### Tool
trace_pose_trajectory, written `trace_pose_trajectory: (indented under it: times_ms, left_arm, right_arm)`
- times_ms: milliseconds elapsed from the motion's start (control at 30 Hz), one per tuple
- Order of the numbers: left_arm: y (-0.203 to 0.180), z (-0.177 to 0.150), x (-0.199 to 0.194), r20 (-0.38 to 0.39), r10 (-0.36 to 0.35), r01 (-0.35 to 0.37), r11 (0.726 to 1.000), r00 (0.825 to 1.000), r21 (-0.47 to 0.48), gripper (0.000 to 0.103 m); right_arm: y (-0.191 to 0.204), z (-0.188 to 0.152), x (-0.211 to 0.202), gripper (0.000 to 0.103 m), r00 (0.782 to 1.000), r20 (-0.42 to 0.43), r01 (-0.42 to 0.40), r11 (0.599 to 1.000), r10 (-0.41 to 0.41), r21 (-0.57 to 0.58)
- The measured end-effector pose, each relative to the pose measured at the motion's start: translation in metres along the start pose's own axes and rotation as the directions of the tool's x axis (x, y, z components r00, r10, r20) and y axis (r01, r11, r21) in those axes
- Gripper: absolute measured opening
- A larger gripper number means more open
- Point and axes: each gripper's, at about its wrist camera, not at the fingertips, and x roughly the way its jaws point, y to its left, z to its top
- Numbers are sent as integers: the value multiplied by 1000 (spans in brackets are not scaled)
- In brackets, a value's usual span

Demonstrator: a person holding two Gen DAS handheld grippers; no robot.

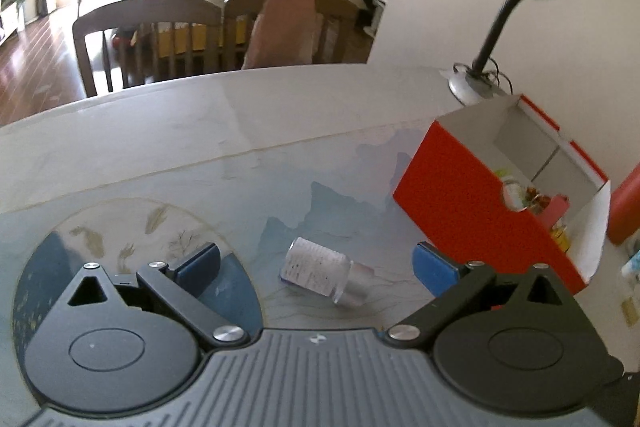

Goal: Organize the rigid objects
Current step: 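Withdraw both tools from the box back over the table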

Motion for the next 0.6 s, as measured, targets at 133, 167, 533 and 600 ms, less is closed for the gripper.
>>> trace_pose_trajectory:
  times_ms: [133,167,533,600]
  left_arm:
    - [-3,4,18,-21,-1,2,999,1000,35,103]
    - [-3,4,22,-27,-2,3,999,1000,38,103]
    - [-4,1,46,-49,-19,22,997,999,67,103]
    - [-4,0,49,-51,-21,25,997,998,77,103]
  right_arm:
    - [3,2,16,89,999,-30,33,999,-33,20]
    - [4,2,19,89,999,-32,39,999,-39,22]
    - [6,1,28,83,997,-56,52,999,-52,-5]
    - [5,1,26,81,997,-61,44,999,-45,-16]
